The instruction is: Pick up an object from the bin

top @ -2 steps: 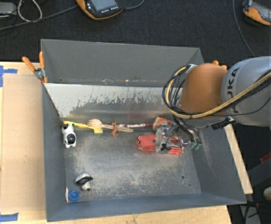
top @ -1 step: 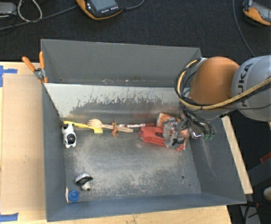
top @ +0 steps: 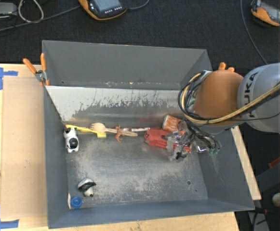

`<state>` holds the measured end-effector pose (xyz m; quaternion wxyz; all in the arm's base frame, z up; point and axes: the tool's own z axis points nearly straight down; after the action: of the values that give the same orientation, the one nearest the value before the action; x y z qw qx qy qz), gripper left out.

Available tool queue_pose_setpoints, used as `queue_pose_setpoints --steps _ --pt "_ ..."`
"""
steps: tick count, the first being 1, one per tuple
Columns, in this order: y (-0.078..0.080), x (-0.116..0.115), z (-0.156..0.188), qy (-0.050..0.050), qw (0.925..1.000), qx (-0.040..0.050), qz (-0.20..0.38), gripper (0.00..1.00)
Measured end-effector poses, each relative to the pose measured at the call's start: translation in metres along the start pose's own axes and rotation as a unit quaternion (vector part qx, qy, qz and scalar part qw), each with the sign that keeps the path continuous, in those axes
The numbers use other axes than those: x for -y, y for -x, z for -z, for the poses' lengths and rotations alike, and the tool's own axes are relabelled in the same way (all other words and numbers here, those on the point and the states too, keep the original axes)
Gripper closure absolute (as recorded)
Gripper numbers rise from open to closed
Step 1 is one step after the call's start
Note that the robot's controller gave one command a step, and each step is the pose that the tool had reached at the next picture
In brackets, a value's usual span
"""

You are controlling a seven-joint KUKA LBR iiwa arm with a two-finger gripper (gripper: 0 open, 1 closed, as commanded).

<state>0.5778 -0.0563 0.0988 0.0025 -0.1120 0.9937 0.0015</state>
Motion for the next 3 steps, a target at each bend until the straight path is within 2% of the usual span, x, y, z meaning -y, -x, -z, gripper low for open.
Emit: queue_pose_setpoints --steps 1,2,3 --pt "0.008 0.032 0.046 0.000 0.9954 0.0026 -0.096 0.00" --pt "0.008 0.032 0.046 0.000 0.9954 0.0026 -0.096 0.00" --pt "0.008 0.011 0.001 0.001 0.9966 0.0020 -0.082 0.00"
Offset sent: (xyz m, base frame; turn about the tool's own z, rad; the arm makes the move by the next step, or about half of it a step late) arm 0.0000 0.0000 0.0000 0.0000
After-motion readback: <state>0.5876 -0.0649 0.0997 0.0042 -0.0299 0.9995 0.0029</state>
